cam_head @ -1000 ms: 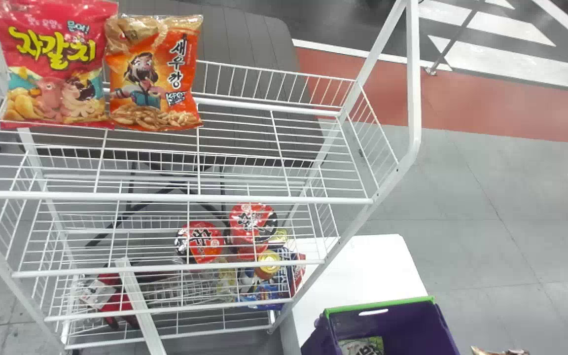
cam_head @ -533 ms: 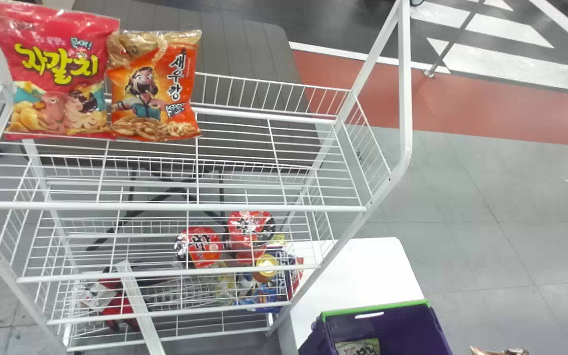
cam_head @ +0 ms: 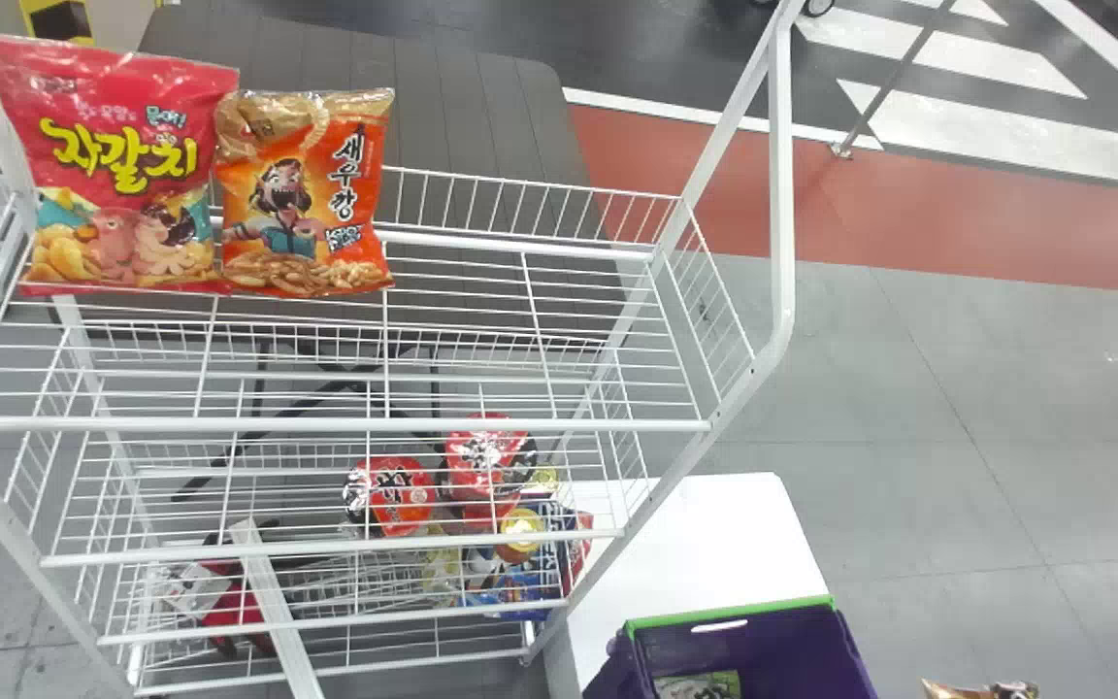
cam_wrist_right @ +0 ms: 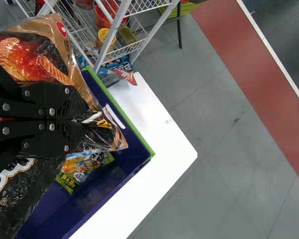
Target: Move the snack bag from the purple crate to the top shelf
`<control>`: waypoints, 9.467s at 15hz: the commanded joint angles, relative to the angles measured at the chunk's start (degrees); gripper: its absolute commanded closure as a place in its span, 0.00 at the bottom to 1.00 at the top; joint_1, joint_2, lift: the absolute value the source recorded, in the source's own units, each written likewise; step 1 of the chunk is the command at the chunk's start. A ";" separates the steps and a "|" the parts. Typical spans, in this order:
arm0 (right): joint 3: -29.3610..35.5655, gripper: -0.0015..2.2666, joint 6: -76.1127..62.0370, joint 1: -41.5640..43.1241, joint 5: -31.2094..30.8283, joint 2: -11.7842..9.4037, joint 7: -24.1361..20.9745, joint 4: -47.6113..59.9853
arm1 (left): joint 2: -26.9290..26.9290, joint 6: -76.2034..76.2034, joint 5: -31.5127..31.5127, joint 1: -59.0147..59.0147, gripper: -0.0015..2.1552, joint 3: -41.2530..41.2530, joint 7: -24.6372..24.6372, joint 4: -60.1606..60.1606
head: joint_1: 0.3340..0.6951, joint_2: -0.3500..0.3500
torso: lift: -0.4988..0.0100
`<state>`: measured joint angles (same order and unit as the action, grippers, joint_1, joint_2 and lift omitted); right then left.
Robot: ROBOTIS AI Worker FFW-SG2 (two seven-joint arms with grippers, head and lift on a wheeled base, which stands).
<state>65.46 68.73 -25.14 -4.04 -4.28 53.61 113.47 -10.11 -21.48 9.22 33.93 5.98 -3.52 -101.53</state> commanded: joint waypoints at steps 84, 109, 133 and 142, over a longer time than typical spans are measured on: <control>-65.55 0.03 -58.22 22.59 19.25 4.33 -36.47 -15.82 | -3.87 -2.11 1.42 -2.29 0.06 -3.34 -0.53 2.13 | 1.00 0.77 | 0.99; -67.74 0.46 -22.89 35.42 10.55 4.33 -36.74 -20.39 | -3.69 -3.34 1.77 -2.11 0.06 -2.72 -0.79 2.57 | 1.00 0.83 | 0.99; -61.33 0.90 -44.15 25.93 31.82 4.33 -41.13 -11.87 | -3.96 -3.34 1.77 -2.11 0.06 -2.72 -0.70 2.39 | 1.00 0.75 | 0.99; -64.84 0.90 -60.68 23.82 48.34 4.33 -39.11 -22.68 | -3.96 -3.34 1.77 -2.29 0.06 -2.72 -0.70 2.66 | 1.00 0.77 | 0.99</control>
<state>1.59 12.29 -1.30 42.58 0.00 14.16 92.89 -14.06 -24.82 10.99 31.64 3.25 -4.22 -98.88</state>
